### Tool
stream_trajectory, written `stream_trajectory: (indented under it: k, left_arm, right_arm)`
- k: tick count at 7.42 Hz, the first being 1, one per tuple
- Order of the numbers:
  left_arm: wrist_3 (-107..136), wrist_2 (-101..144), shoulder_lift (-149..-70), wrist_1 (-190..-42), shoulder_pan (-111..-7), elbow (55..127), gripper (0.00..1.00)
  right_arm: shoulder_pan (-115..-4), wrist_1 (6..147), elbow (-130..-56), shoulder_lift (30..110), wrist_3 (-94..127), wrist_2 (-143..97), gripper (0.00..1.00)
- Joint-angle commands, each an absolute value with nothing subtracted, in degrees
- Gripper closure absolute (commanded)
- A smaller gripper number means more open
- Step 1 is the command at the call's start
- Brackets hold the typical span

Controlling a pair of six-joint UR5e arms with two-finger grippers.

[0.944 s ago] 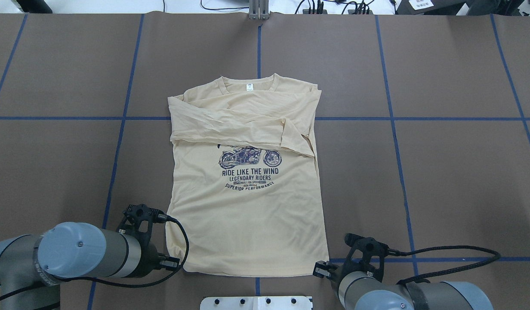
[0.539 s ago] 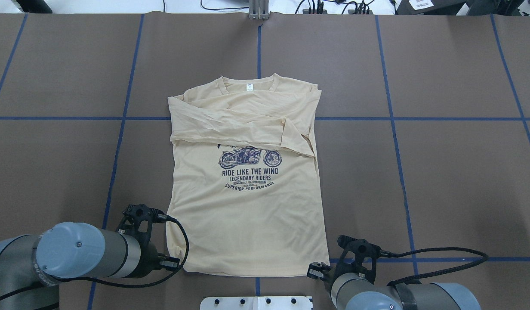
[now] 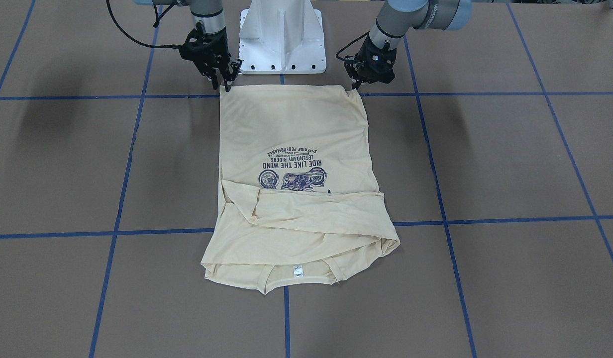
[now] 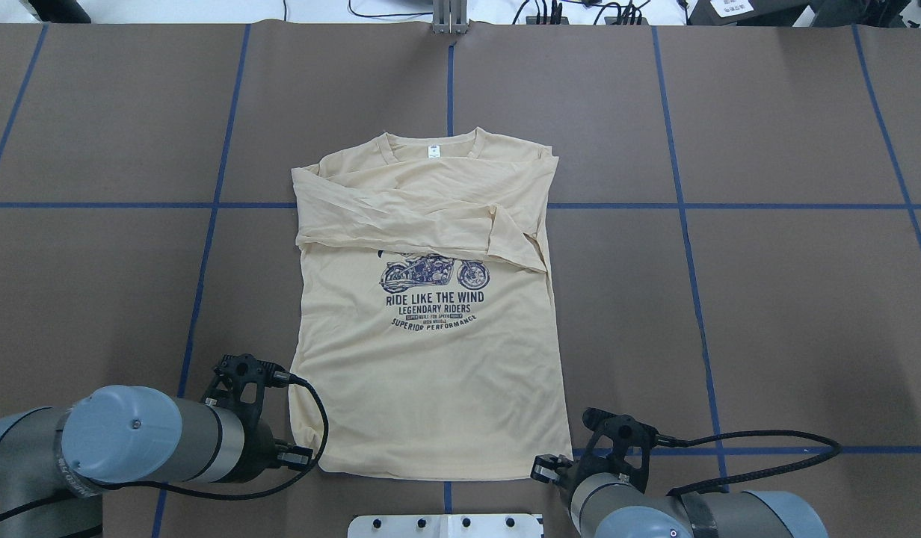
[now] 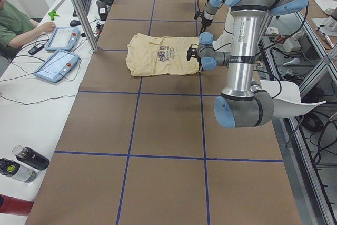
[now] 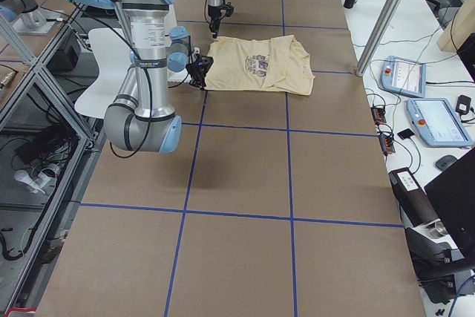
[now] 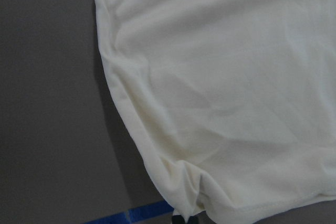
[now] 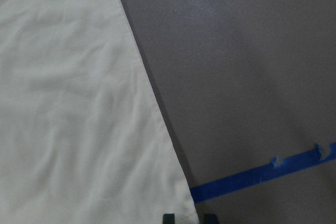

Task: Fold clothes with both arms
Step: 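Grasp the two hem corners nearest the robot with both grippers, then lift the hem with both grippers and fold it toward the collar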

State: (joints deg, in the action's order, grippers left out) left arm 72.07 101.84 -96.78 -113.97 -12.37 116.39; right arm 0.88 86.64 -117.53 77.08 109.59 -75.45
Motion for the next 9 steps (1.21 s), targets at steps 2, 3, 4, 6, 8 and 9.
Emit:
stream_trajectory:
  k: [2,3,4,6,8,9]
  left_arm:
    - [72.1,103.0,-96.9,-113.6,-12.4,118.9,1.0]
    - [72.0,107.5,-96.2,-113.0,-13.0,122.6,1.0]
    - [72.0,110.8,-93.7,-113.0,-13.5,127.7,1.0]
    - [72.1,117.9,-91.1,-107.4,-14.7,140.9,1.0]
    - [72.0,123.8,-94.1,-96.2,-18.8,149.0,1.0]
    - [71.7,122.9,-96.0,-95.1,-19.5,145.6,1.0]
  right_arm:
    - [-0.7,86.8,-121.5,76.9,111.6,-75.6,1.0]
    - [-2.8,87.6,-127.2,78.6,111.5,-76.6,1.0]
    - [-3.7,89.9,-133.4,81.4,111.5,-79.6,1.0]
    - [-4.2,102.2,-146.4,80.9,111.5,-85.6,1.0]
    - [-7.7,106.6,-153.3,79.6,111.5,-91.9,1.0]
    - [-8.4,107.0,-150.1,78.3,110.9,-91.5,1.0]
